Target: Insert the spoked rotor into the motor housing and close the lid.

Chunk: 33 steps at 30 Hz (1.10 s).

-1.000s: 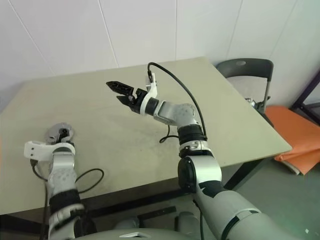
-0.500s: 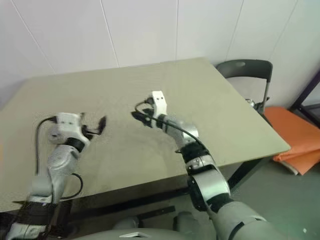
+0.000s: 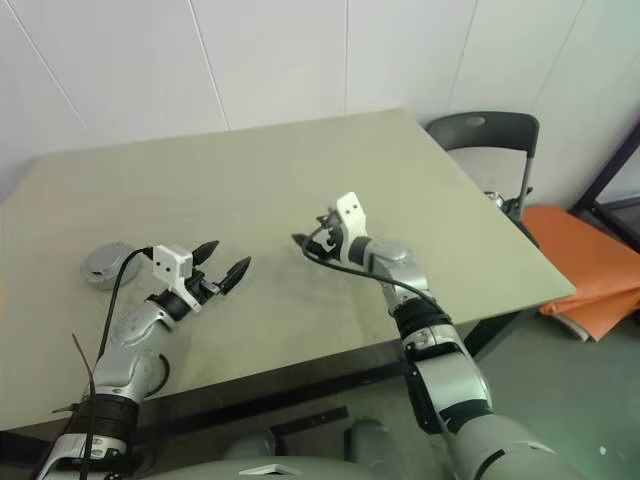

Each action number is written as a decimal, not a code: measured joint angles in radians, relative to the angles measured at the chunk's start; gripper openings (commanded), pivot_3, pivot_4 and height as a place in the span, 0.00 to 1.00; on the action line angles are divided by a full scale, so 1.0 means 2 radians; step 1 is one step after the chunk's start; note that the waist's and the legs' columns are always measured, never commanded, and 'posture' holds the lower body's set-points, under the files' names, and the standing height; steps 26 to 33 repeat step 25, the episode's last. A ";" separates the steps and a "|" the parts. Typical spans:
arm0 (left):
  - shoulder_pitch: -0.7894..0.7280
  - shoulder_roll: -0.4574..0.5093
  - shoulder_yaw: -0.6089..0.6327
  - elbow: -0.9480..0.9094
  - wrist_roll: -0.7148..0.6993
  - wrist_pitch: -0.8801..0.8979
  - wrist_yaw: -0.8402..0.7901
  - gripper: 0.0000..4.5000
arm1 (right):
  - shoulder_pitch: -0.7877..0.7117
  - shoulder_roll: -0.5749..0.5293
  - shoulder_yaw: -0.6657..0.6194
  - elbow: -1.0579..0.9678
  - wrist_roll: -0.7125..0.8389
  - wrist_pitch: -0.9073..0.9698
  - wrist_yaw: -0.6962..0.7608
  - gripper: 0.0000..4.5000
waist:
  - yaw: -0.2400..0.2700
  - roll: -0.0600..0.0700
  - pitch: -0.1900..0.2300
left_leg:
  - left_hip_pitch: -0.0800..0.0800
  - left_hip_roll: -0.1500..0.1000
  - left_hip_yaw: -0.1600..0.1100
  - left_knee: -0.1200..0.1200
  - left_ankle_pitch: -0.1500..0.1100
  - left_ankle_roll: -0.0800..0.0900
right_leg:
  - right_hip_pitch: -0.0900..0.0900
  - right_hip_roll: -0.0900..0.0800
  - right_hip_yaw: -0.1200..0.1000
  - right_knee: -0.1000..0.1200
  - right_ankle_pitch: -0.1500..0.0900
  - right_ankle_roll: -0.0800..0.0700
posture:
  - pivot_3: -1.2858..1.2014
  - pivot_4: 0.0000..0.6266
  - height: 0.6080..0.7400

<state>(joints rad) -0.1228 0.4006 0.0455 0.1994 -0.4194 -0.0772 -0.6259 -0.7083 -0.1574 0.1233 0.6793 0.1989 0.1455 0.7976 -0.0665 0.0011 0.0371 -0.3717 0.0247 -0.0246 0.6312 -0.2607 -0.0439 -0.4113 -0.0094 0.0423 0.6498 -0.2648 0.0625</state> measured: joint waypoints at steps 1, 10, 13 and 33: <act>0.000 0.005 0.004 -0.005 -0.004 0.006 -0.009 1.00 | 0.000 -0.005 0.004 -0.003 -0.003 -0.003 0.011 0.99 | -0.001 0.000 0.000 | 0.000 0.000 0.000 0.000 0.000 0.000 | 0.000 0.000 0.000 0.000 0.000 0.000 | 0.52 0.00 1.00; 0.005 0.017 0.013 -0.038 0.006 0.033 -0.035 1.00 | -0.007 -0.002 0.010 0.009 -0.036 -0.036 0.014 0.99 | -0.001 0.000 0.000 | 0.001 0.000 0.000 0.000 0.000 0.000 | 0.001 0.000 0.000 0.000 0.001 -0.001 | 0.52 0.00 1.00; 0.009 0.017 0.012 -0.051 0.009 0.037 -0.040 1.00 | -0.008 0.003 0.013 0.013 -0.045 -0.061 0.010 0.99 | -0.001 0.000 0.000 | 0.001 0.000 0.000 0.000 0.000 0.000 | 0.001 0.000 0.000 0.000 0.001 -0.002 | 0.52 0.00 1.00; 0.025 0.023 0.014 -0.071 0.009 0.037 -0.062 1.00 | -0.008 0.001 0.014 0.038 -0.075 -0.152 -0.014 0.99 | -0.001 0.000 0.000 | 0.001 0.000 0.000 0.000 0.000 0.000 | 0.001 0.000 0.000 0.000 0.001 -0.002 | 0.52 0.00 1.00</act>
